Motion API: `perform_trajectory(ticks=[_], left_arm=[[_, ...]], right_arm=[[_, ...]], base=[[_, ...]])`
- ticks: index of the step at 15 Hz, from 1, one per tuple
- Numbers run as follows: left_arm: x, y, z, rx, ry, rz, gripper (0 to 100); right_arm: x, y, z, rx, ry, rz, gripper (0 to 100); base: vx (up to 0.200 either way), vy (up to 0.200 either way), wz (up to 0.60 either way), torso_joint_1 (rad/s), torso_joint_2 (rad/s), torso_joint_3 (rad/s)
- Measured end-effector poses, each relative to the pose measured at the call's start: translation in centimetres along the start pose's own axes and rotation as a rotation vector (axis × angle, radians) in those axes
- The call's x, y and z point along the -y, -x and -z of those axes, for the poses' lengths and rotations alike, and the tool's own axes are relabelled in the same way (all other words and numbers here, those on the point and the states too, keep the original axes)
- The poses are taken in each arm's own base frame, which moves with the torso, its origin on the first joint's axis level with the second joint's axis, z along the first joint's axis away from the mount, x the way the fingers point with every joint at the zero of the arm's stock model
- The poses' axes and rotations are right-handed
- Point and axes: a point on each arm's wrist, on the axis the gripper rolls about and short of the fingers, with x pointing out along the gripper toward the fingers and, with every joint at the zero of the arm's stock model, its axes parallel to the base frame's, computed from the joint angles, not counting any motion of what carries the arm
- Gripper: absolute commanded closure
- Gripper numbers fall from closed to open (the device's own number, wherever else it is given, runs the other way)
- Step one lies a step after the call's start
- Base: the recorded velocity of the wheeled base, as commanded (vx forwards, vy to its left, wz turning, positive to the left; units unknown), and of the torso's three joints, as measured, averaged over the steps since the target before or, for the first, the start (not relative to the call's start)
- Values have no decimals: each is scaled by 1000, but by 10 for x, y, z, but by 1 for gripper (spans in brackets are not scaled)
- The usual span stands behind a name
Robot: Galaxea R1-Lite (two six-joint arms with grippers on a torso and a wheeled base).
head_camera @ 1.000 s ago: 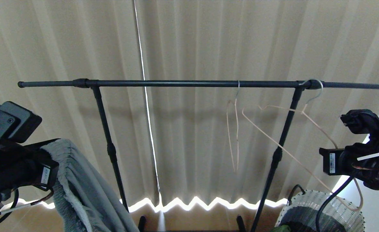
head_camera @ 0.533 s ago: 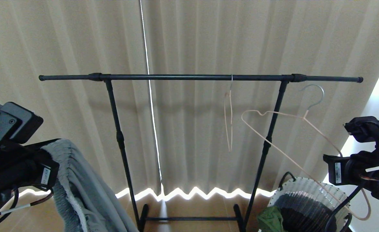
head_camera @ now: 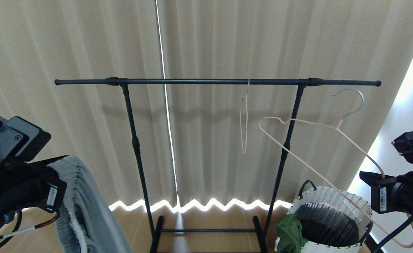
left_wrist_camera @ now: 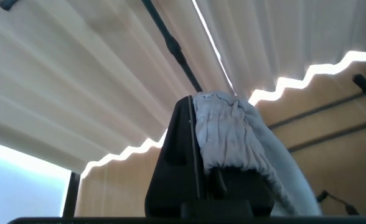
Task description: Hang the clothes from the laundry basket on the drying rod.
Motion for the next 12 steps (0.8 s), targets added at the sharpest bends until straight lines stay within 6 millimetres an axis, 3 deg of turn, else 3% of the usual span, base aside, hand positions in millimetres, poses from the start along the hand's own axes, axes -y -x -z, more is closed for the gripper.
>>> perform_trajectory(ticks=[4, 9, 12], left_arm=[[3, -11, -27, -33, -13, -29, 100], [6, -39, -93, -94, 53, -64, 100], [9, -69, -128, -140, 131, -189, 100]], right_arm=[[-20, 12, -12, 65, 21, -130, 100], [-65, 12, -31, 69, -45, -313, 100], [-89, 18, -31, 54, -42, -409, 100]], base=[[0, 0, 0, 0, 0, 0], [0, 0, 0, 0, 0, 0], [0, 0, 0, 0, 0, 0]])
